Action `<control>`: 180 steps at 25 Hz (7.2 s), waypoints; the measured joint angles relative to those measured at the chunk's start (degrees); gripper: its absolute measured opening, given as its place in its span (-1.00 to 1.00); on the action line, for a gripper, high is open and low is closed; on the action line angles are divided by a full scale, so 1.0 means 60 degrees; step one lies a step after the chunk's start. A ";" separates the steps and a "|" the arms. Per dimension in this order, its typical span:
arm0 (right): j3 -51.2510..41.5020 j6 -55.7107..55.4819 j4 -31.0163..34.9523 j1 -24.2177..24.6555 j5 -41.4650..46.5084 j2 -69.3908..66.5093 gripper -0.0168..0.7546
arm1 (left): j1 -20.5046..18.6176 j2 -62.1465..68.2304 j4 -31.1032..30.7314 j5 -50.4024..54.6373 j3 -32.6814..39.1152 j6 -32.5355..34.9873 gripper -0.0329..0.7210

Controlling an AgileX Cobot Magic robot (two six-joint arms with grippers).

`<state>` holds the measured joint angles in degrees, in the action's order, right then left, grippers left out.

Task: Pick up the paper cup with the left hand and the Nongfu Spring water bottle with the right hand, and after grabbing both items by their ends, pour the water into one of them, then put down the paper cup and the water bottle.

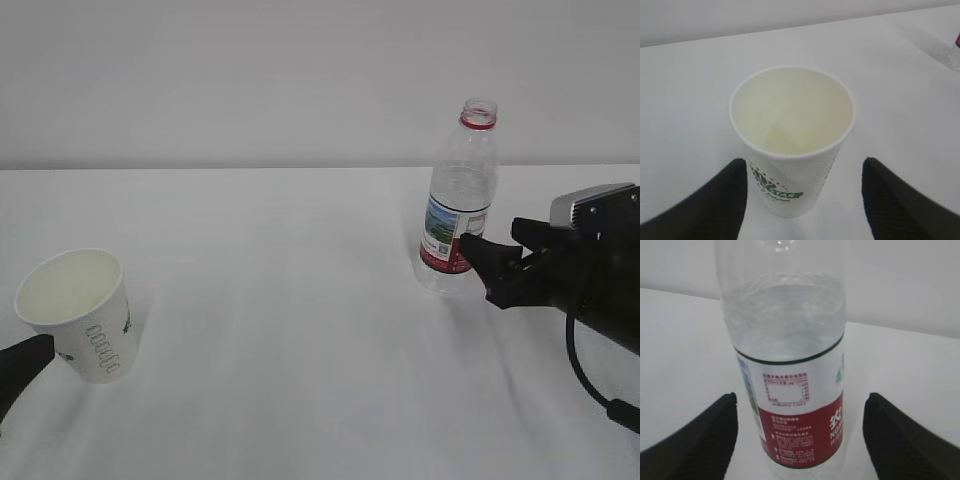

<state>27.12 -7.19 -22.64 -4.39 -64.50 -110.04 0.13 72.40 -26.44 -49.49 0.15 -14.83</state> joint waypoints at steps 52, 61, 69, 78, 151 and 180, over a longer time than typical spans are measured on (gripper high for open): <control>0.1582 0.0295 -0.0840 0.0000 -0.0129 -0.1645 0.57 | 0.0000 0.0000 0.0000 -0.0071 0.0000 0.0000 0.48; 0.1970 0.0295 -0.0878 0.0000 -0.0223 -0.1963 0.57 | 0.0000 0.0000 0.0000 -0.0071 0.0000 0.0000 0.48; 0.2133 0.0295 -0.0900 0.0000 -0.0205 -0.1979 0.66 | 0.0000 0.0000 0.0000 -0.0071 0.0000 0.0000 0.48; 0.2235 0.0295 -0.0900 0.0000 -0.0205 -0.2100 0.77 | 0.0000 0.0000 0.0000 -0.0071 0.0000 0.0000 0.48; 0.3197 0.0063 -0.0793 -0.0020 0.0156 -0.2415 0.19 | 0.0000 0.0000 0.0017 -0.0071 0.0000 -0.0015 0.48; -0.0079 0.0781 0.2181 -0.0020 0.1013 0.1013 0.19 | 0.0000 0.0000 0.0017 -0.0071 0.0000 -0.0015 0.42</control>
<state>26.64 -2.50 -9.55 -4.52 -58.42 -103.97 0.13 72.40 -26.34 -49.92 0.15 -14.92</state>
